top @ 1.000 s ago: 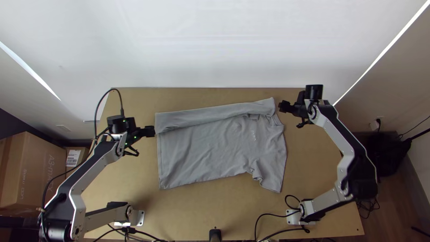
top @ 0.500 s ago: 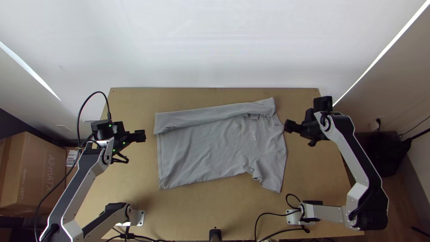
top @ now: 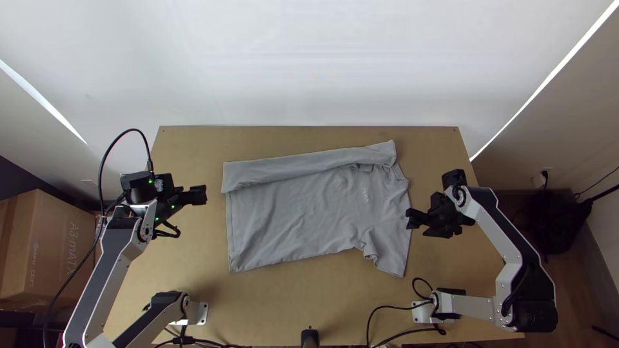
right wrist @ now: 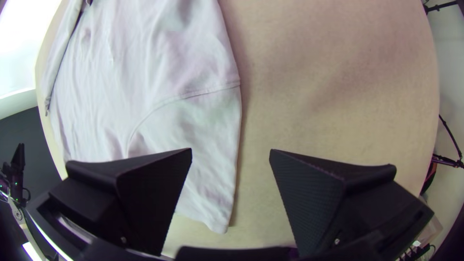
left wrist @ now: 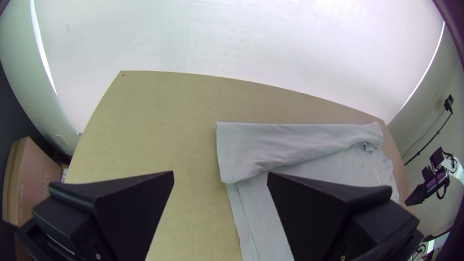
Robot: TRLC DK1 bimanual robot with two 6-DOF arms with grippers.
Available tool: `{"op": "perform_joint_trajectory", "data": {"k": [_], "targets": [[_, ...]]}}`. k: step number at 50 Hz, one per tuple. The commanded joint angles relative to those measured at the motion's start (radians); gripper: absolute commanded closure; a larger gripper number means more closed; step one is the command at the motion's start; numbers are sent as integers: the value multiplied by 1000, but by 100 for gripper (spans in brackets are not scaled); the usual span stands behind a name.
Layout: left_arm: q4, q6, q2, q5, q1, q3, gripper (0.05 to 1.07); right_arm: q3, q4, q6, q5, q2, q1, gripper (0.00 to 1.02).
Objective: Fold the t-shirt
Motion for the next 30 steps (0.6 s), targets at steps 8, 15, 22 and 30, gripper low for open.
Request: {"op": "perform_joint_trajectory", "data": {"k": [8, 15, 22, 30], "targets": [[-14, 14, -14, 13, -15, 41, 11, -67, 50, -15, -23, 39, -5, 48], [-20, 14, -14, 13, -16, 45, 11, -101, 96, -21, -57, 42, -6, 48], [-33, 14, -16, 13, -19, 54, 11, -117, 120, -22, -57, 67, 1, 48], [-56, 20, -18, 13, -19, 68, 11, -133, 180, -27, -58, 67, 6, 88]]}}
